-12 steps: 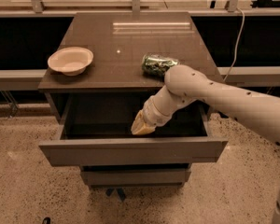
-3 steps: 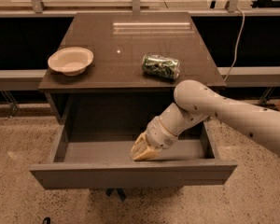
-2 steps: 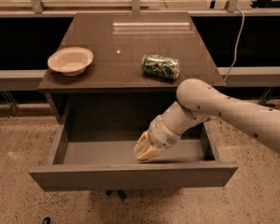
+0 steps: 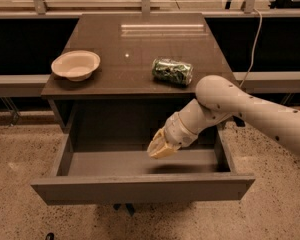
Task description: Open top drawer
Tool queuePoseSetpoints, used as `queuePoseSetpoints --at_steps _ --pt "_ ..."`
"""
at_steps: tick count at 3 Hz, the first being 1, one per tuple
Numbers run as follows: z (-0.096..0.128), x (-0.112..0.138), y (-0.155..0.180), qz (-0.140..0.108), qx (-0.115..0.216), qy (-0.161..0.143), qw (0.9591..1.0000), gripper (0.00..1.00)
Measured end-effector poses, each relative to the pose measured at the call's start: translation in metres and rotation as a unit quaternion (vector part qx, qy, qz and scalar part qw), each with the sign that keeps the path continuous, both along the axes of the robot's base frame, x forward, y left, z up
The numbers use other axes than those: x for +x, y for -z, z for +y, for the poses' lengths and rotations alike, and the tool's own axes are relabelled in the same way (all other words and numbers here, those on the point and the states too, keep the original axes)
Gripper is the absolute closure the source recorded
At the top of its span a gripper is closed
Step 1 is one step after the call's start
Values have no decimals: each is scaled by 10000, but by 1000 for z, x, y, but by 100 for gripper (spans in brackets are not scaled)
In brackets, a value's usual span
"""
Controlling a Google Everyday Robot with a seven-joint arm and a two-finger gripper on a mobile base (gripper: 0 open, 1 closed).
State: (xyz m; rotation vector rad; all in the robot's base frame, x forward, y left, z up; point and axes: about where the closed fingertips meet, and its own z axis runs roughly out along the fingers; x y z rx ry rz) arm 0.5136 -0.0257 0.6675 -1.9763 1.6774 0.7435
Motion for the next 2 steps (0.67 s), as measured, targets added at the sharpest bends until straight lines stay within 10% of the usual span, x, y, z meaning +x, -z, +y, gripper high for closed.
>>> queuePoseSetpoints --at_steps 2 --pt "-12 2 -11 -195 524 390 9977 71"
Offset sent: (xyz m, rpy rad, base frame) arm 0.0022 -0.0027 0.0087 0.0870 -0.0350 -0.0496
